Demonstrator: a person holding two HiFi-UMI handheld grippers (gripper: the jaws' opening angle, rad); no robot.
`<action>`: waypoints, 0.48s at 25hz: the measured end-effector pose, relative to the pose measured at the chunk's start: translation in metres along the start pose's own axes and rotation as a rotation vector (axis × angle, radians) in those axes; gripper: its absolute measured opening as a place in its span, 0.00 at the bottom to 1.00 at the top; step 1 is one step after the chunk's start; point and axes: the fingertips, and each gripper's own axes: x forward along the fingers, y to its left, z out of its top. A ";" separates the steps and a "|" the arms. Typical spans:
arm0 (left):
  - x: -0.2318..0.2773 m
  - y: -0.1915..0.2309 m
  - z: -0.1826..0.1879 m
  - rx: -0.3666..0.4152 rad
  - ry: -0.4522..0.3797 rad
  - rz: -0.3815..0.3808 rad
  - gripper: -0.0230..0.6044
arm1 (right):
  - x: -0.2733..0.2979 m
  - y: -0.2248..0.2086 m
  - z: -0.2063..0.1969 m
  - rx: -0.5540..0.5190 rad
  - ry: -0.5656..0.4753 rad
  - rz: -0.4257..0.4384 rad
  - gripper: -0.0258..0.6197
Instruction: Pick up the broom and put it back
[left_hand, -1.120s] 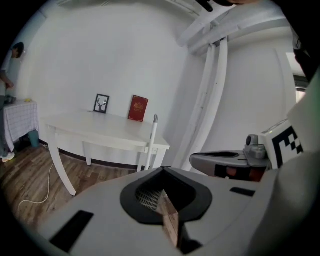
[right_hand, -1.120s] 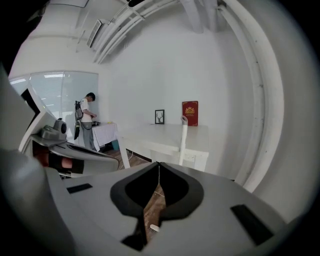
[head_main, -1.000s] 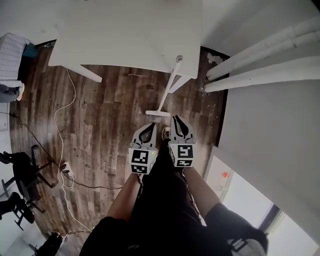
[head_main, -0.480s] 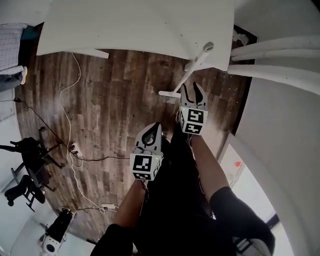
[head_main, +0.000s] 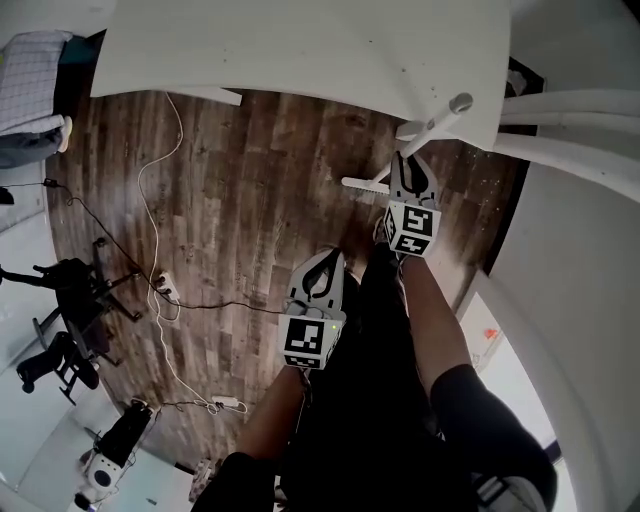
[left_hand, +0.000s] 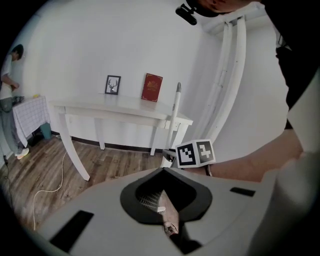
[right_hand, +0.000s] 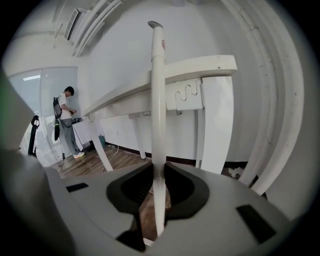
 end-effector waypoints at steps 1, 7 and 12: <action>-0.002 0.000 0.001 0.009 -0.002 0.002 0.04 | -0.003 0.002 0.001 -0.001 0.002 0.008 0.18; -0.014 0.007 0.005 0.002 -0.020 0.024 0.04 | -0.041 0.038 0.016 -0.098 -0.036 0.073 0.18; -0.024 0.000 0.018 0.014 -0.065 0.022 0.04 | -0.072 0.053 0.053 -0.172 -0.128 0.071 0.18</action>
